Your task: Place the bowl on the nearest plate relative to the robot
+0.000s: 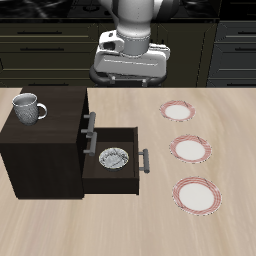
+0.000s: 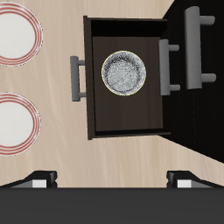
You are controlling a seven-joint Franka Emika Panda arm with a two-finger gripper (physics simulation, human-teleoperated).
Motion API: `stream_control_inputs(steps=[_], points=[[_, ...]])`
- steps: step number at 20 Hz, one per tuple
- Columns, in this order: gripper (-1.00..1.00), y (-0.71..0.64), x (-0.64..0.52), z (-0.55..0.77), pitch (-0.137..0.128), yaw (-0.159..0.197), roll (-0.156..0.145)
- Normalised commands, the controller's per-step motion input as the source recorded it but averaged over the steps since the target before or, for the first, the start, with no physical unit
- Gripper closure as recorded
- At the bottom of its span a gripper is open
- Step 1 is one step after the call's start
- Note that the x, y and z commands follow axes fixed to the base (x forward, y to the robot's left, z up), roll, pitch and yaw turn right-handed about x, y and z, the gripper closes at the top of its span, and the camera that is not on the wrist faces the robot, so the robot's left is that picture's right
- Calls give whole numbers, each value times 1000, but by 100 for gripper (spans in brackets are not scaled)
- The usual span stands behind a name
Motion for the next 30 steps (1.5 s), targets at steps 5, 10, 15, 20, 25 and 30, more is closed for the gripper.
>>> stream_control_inputs(steps=[5, 10, 15, 20, 25, 30], points=[[-100, -31, 208, -8, -5, -70, -11], [-100, -41, 188, -9, -6, -88, -15], [-100, 27, 146, -26, -5, -97, -12], [-100, 28, 94, -15, -3, -144, 4], [-100, 39, 63, -18, -6, -89, 10], [-100, -103, 153, 2, -32, -151, 4]])
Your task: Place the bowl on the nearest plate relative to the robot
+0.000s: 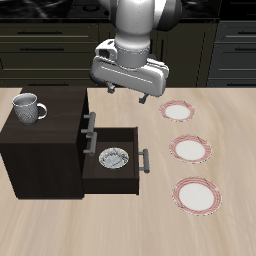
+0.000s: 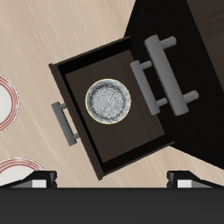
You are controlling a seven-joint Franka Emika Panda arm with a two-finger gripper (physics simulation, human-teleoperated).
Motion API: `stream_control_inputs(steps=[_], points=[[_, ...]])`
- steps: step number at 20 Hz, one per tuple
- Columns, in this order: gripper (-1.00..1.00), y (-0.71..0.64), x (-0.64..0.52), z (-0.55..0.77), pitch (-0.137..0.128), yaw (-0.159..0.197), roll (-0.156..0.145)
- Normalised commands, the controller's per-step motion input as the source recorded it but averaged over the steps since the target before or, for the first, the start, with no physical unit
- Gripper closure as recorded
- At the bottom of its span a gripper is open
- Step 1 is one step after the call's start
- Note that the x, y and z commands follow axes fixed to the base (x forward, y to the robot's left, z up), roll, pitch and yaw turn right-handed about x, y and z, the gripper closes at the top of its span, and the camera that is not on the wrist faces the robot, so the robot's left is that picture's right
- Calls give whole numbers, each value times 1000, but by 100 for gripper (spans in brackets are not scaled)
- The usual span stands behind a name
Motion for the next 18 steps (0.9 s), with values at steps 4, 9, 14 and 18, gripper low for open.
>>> stream_control_inputs(steps=[4, 9, 14, 18], points=[[-100, -114, 99, -32, -10, -87, -11], [-100, -51, 117, -156, -19, -108, -16], [-100, 59, 89, -163, -4, -150, 40], [-100, -88, 119, -179, -1, -177, 27]])
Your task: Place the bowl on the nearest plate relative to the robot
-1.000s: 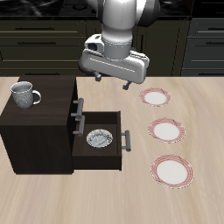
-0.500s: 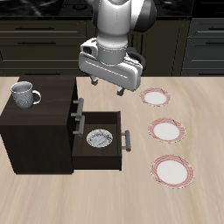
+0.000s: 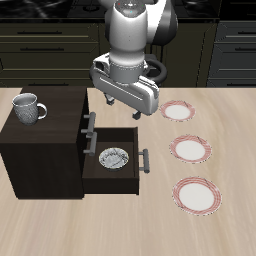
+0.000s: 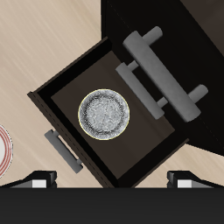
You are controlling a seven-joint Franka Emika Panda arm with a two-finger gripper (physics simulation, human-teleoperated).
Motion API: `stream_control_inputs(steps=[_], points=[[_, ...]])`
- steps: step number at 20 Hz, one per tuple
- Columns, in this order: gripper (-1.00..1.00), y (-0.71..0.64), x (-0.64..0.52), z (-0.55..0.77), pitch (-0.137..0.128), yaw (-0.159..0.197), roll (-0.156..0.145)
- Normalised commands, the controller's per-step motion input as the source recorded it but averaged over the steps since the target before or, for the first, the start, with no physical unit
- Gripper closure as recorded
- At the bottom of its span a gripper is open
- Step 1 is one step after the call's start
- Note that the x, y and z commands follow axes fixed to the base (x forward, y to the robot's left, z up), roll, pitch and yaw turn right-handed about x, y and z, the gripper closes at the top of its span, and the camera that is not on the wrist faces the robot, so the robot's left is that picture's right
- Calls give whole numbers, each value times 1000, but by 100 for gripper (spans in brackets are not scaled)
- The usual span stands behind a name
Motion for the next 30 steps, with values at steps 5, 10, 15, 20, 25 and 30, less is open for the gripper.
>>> stream_control_inputs(steps=[5, 10, 15, 20, 25, 30], points=[[-100, -130, 99, -159, 22, -118, -1], [-100, -90, 96, -211, 8, -48, -4], [-100, -46, 76, -219, -5, -77, 14], [-100, -86, 37, -276, 23, -97, -2], [-100, -137, -62, -330, -1, -65, -13], [-100, 31, 18, -410, 31, -32, 9]])
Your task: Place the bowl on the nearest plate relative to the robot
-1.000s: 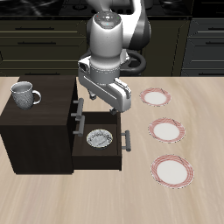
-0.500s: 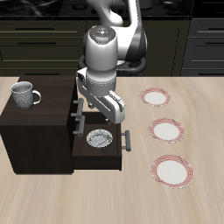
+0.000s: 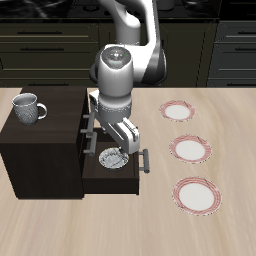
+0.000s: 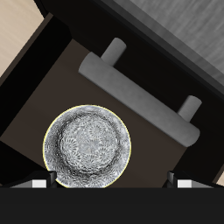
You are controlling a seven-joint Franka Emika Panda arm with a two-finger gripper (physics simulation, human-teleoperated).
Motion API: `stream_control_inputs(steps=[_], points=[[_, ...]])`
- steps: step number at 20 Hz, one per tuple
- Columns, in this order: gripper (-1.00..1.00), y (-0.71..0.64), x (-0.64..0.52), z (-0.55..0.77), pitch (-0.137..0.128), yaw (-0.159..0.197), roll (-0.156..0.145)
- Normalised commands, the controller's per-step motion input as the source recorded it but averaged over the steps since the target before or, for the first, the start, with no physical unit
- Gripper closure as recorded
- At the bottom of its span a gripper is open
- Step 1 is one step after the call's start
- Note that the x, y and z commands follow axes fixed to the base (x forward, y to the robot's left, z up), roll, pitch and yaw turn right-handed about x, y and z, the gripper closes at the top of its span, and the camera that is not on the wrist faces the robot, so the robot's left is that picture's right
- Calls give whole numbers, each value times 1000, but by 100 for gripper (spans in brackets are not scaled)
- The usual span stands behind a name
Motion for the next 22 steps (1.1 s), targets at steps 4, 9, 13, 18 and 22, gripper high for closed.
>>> stream_control_inputs(steps=[4, 9, 13, 18, 22], points=[[-100, 91, -23, -240, 12, -16, 20], [-100, -88, -177, -152, -20, -58, 5], [-100, -168, -76, -222, -4, -69, -33], [-100, 113, 31, -332, 35, -15, 55], [-100, 194, -41, -491, 61, -44, 57]])
